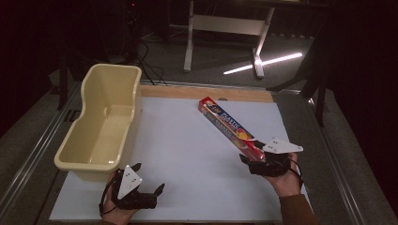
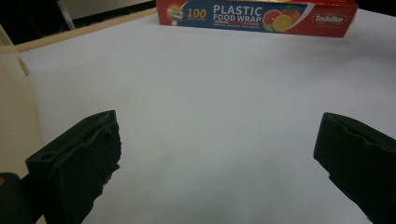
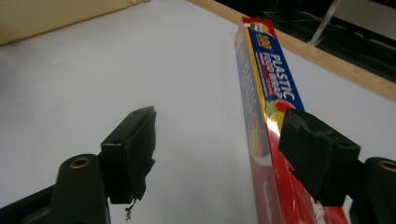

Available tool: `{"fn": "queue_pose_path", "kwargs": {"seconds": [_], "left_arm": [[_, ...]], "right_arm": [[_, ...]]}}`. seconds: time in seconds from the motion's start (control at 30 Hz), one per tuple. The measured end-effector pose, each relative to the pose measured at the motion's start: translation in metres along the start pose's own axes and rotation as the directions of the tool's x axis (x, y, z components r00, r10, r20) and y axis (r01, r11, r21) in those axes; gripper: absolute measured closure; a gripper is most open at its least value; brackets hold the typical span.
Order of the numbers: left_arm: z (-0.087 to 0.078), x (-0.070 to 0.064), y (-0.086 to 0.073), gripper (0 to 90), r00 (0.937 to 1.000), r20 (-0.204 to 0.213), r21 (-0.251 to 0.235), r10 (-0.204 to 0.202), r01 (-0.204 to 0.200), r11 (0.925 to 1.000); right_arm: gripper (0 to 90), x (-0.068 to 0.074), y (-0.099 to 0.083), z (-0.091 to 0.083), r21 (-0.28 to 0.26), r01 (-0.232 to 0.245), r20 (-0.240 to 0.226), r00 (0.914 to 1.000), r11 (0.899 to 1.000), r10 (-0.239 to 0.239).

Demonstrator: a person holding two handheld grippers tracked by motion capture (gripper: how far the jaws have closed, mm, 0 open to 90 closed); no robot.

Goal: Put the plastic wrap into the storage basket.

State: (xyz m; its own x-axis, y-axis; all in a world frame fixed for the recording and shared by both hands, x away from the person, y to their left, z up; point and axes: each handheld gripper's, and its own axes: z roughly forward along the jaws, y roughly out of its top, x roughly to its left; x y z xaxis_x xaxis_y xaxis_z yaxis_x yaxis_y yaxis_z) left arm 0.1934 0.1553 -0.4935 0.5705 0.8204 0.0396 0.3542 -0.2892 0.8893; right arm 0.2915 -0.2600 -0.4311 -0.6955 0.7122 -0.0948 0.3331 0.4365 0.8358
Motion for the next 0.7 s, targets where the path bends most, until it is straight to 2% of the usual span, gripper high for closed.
{"fn": "queue_pose_path", "kwargs": {"seconds": [0.23,0.7], "left_arm": [[-0.001,0.000,0.000,1.0,1.0000,0.000,-0.004,0.000,0.000,1.0000],[-0.001,-0.001,0.000,1.0,1.0000,0.004,-0.008,0.001,-0.001,1.0000]], "right_arm": [[30.3,-0.004,0.023,0.010,0.012,0.039,-0.003,0.9992,0.999,-0.039],[37.1,-0.016,0.058,0.044,0.054,0.064,-0.030,0.9976,0.996,-0.063]]}}
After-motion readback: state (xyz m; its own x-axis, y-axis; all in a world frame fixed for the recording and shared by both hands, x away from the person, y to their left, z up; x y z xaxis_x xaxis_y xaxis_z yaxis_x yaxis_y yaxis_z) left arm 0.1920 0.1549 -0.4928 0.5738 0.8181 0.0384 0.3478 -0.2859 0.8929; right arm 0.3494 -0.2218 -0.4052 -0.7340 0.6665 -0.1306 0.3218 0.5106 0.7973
